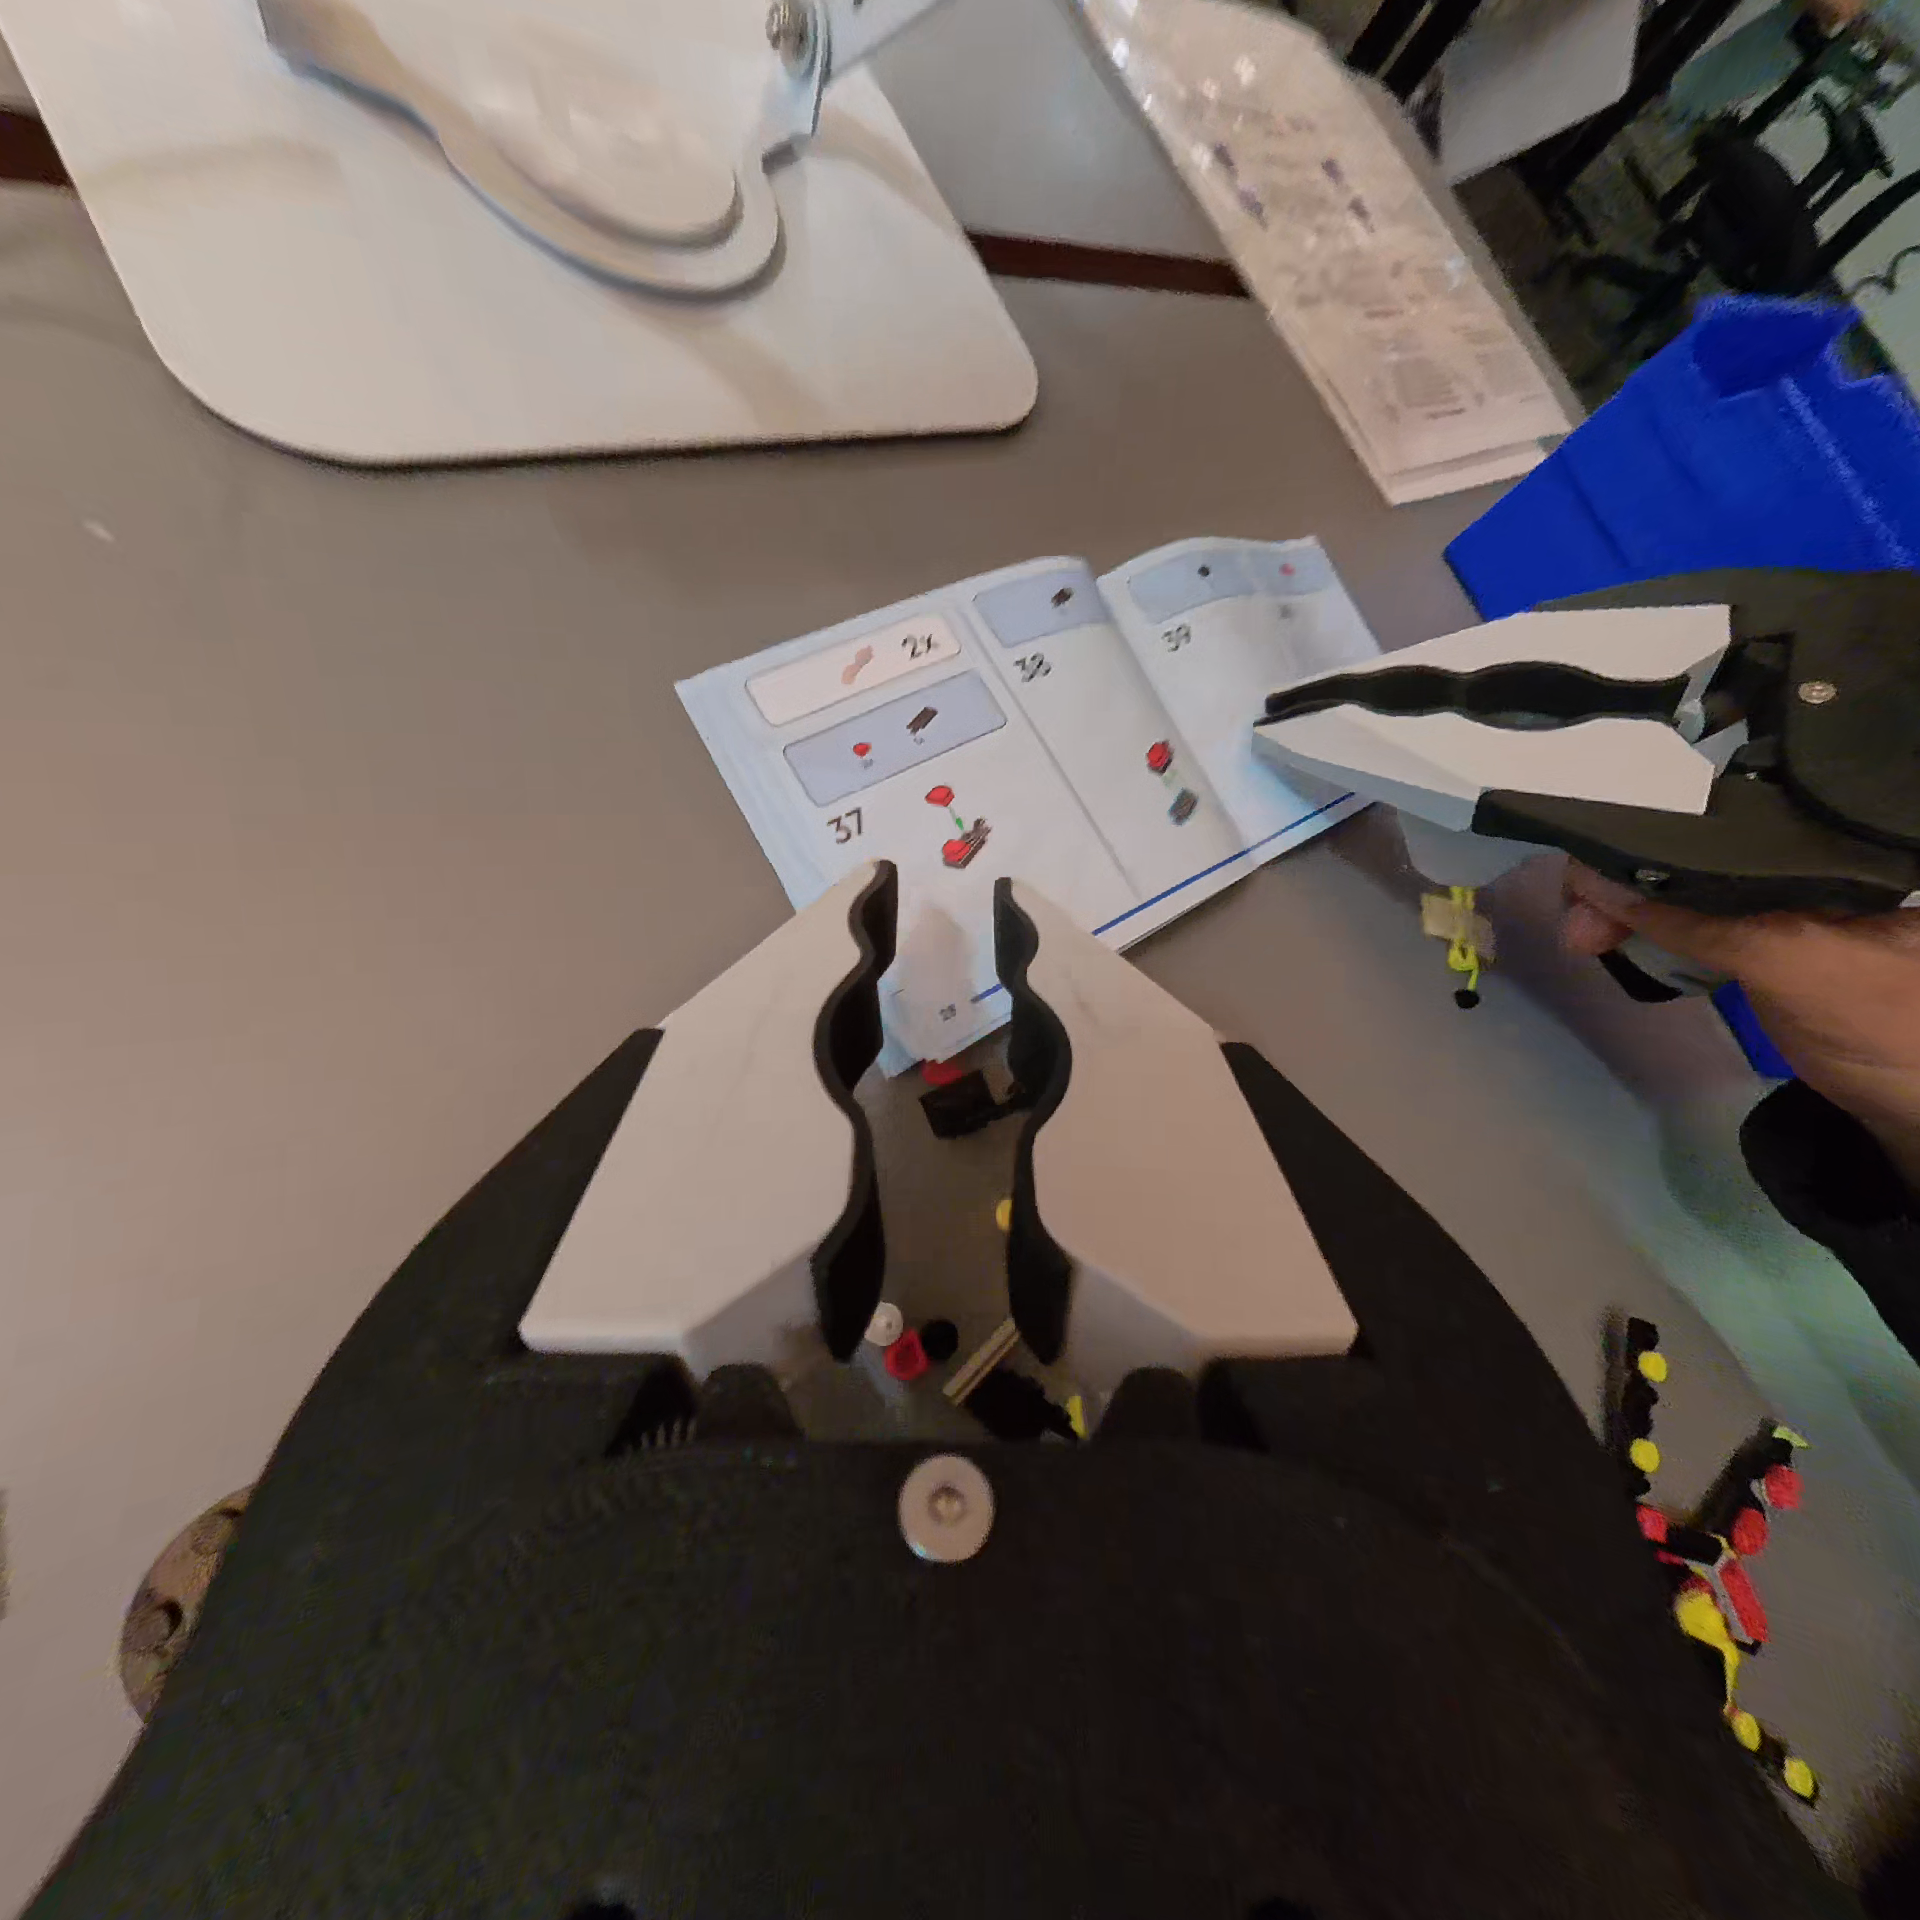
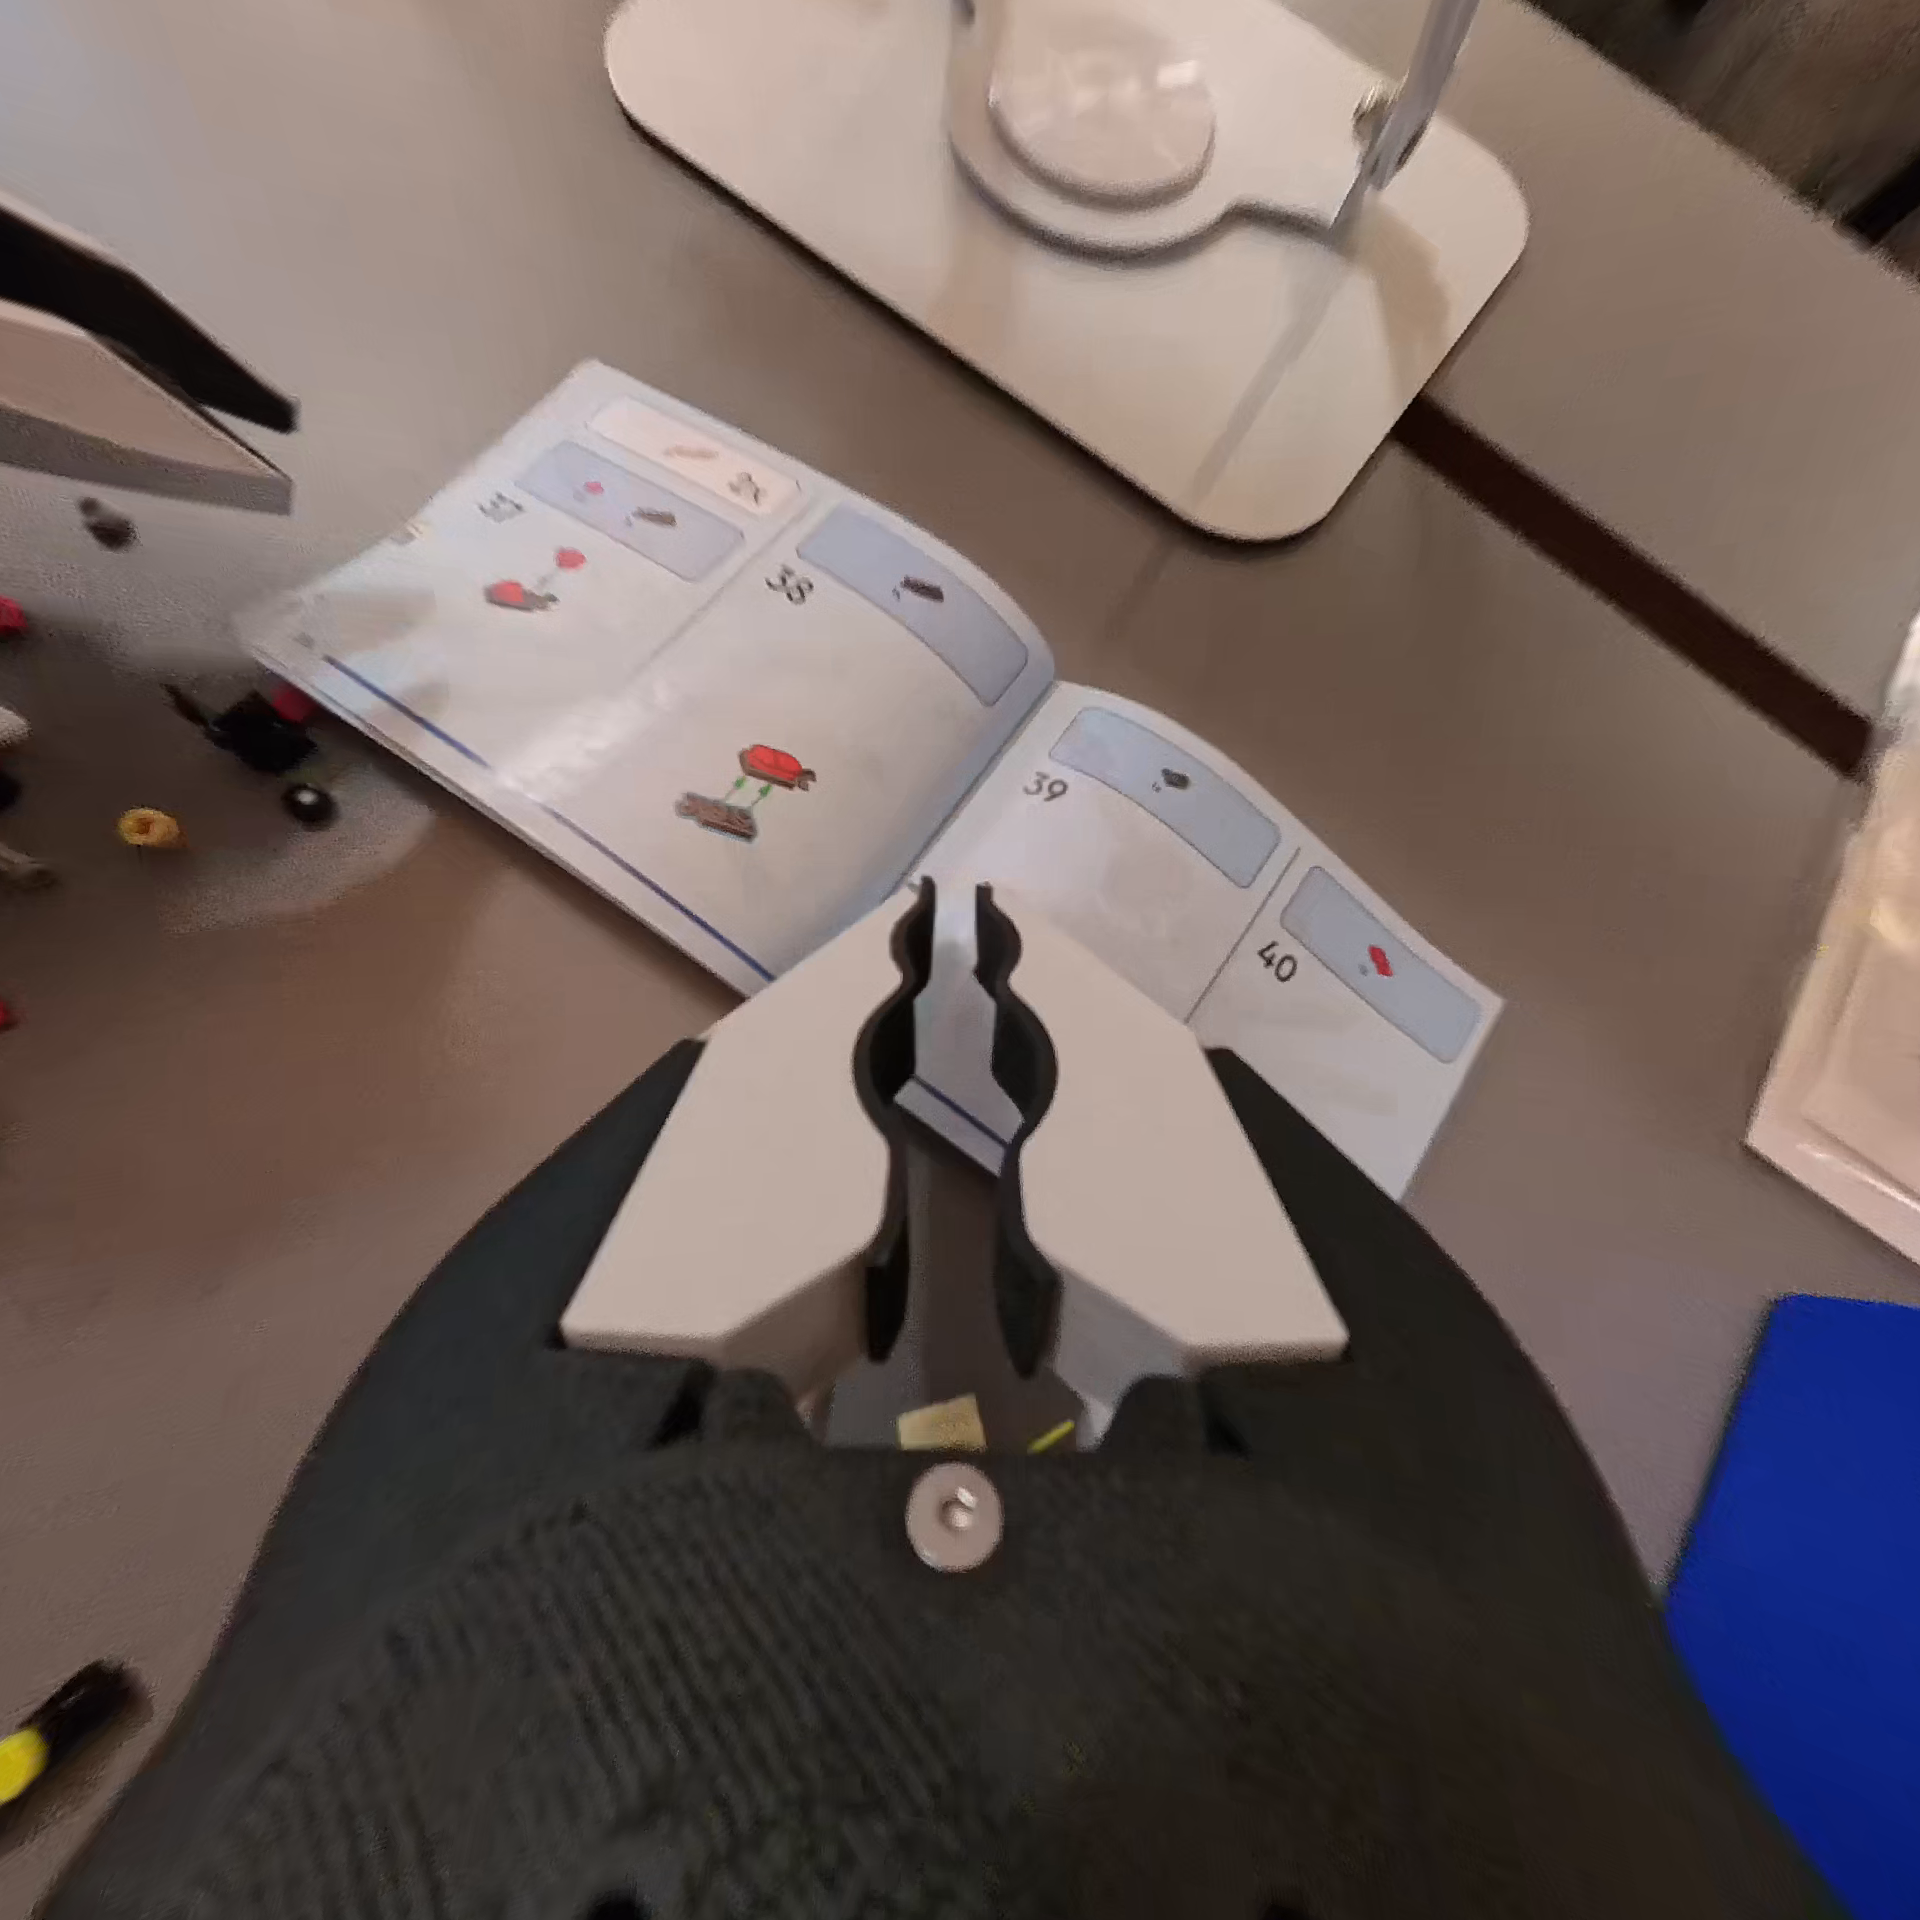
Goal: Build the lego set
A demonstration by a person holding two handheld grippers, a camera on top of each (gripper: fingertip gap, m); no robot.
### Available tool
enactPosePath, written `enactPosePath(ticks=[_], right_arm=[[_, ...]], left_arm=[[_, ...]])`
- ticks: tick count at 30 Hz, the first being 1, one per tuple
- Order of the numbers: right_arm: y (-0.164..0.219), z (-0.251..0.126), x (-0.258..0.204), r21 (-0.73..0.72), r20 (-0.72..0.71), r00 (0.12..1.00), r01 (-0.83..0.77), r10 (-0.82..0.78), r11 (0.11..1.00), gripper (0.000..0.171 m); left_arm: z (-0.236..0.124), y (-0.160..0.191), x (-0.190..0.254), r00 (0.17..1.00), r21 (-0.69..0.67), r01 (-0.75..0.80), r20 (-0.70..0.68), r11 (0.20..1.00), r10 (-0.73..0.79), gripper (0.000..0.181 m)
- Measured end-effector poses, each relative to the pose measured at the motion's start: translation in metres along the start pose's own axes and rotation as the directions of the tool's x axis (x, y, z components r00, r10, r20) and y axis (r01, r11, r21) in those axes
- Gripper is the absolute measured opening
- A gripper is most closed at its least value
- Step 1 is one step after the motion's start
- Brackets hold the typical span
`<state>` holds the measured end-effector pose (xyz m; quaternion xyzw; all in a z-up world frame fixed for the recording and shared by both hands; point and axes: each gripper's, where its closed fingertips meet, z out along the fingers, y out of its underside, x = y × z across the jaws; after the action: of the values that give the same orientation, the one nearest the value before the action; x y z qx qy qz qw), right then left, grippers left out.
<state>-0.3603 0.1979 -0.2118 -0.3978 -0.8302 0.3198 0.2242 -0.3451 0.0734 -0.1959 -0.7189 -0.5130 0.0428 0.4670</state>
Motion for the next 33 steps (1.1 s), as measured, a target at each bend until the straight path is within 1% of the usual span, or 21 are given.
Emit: enactPosePath(ticks=[3, 5, 7, 10, 13, 15, 16, 18, 19, 20, 21, 22, 23, 24, 26, 27, 28, 30, 33], right_arm=[[-0.013, -0.025, -0.006, 0.084, -0.005, 1.0, 0.013, -0.013, 0.996, 0.011], [-0.018, -0.045, -0.014, 0.149, 0.004, 1.0, 0.013, -0.013, 0.989, 0.014], [-0.018, -0.067, -0.025, 0.213, 0.025, 1.0, -0.001, -0.004, 0.977, 0.018], [-0.01, -0.096, -0.046, 0.311, 0.091, 0.996, -0.049, 0.021, 0.949, 0.024], [0.004, -0.114, -0.06, 0.375, 0.14, 0.99, -0.083, 0.032, 0.923, 0.025], [0.015, -0.119, -0.064, 0.362, 0.165, 0.985, -0.113, 0.055, 0.926, 0.028], [0.019, -0.122, -0.067, 0.358, 0.189, 0.979, -0.137, 0.072, 0.924, 0.03], [0.019, -0.129, -0.075, 0.38, 0.234, 0.969, -0.17, 0.083, 0.909, 0.031], [0.015, -0.134, -0.08, 0.413, 0.249, 0.967, -0.163, 0.061, 0.896, 0.032], [0.009, -0.14, -0.087, 0.46, 0.259, 0.966, -0.138, 0.016, 0.877, 0.032], [0.003, -0.147, -0.094, 0.508, 0.26, 0.965, -0.098, -0.043, 0.856, 0.033], [0.0, -0.151, -0.098, 0.545, 0.229, 0.97, -0.055, -0.085, 0.837, 0.034], [-0.001, -0.153, -0.095, 0.577, 0.168, 0.981, -0.02, -0.094, 0.816, 0.038], [-0.001, -0.155, -0.09, 0.608, 0.103, 0.99, 0.013, -0.096, 0.794, 0.042], [0.002, -0.156, -0.082, 0.634, -0.001, 0.994, 0.084, -0.107, 0.769, 0.038], [0.004, -0.154, -0.079, 0.627, -0.032, 0.993, 0.109, -0.115, 0.771, 0.039], [0.006, -0.152, -0.078, 0.613, -0.039, 0.992, 0.12, -0.122, 0.781, 0.039], [0.01, -0.149, -0.079, 0.604, 0.002, 0.993, 0.091, -0.115, 0.792, 0.039], [0.012, -0.149, -0.08, 0.606, 0.054, 0.993, 0.054, -0.109, 0.793, 0.035]], left_arm=[[-0.016, -0.014, 0.011, 0.999, 0.098, -0.044, -0.025, 0.994, 0.047, 0.016], [-0.027, -0.018, 0.015, 0.997, 0.149, -0.075, -0.016, 0.986, 0.078, 0.014], [-0.04, -0.017, 0.019, 0.995, 0.199, -0.094, -0.007, 0.976, 0.097, 0.011], [-0.061, -0.008, 0.024, 0.997, 0.256, -0.076, -0.007, 0.964, 0.081, 0.008], [-0.08, 0.005, 0.028, 0.997, 0.283, -0.046, -0.042, 0.958, 0.06, 0.007], [-0.091, 0.014, 0.032, 0.995, 0.282, -0.051, -0.068, 0.958, 0.073, 0.005], [-0.096, 0.018, 0.032, 0.993, 0.275, -0.069, -0.07, 0.959, 0.091, 0.005], [-0.105, 0.022, 0.027, 0.992, 0.267, -0.113, -0.029, 0.957, 0.125, 0.006], [-0.11, 0.023, 0.025, 0.99, 0.273, -0.13, -0.015, 0.953, 0.14, 0.008], [-0.115, 0.021, 0.027, 0.987, 0.295, -0.138, -0.032, 0.945, 0.155, 0.016], [-0.119, 0.017, 0.033, 0.982, 0.336, -0.131, -0.083, 0.933, 0.168, 0.024], [-0.123, 0.014, 0.036, 0.977, 0.362, -0.118, -0.125, 0.925, 0.173, 0.031], [-0.124, 0.012, 0.033, 0.976, 0.376, -0.094, -0.146, 0.922, 0.159, 0.037], [-0.125, 0.012, 0.03, 0.975, 0.371, -0.068, -0.172, 0.926, 0.141, 0.04], [-0.127, 0.012, 0.023, 0.975, 0.355, -0.024, -0.198, 0.935, 0.1, 0.048], [-0.131, 0.009, 0.02, 0.976, 0.37, -0.01, -0.199, 0.929, 0.09, 0.048], [-0.135, 0.006, 0.017, 0.977, 0.392, -0.006, -0.195, 0.92, 0.089, 0.049], [-0.14, 0.003, 0.011, 0.982, 0.418, -0.028, -0.157, 0.908, 0.102, 0.049], [-0.139, 0.006, 0.004, 0.985, 0.392, -0.079, -0.109, 0.916, 0.132, 0.044]])
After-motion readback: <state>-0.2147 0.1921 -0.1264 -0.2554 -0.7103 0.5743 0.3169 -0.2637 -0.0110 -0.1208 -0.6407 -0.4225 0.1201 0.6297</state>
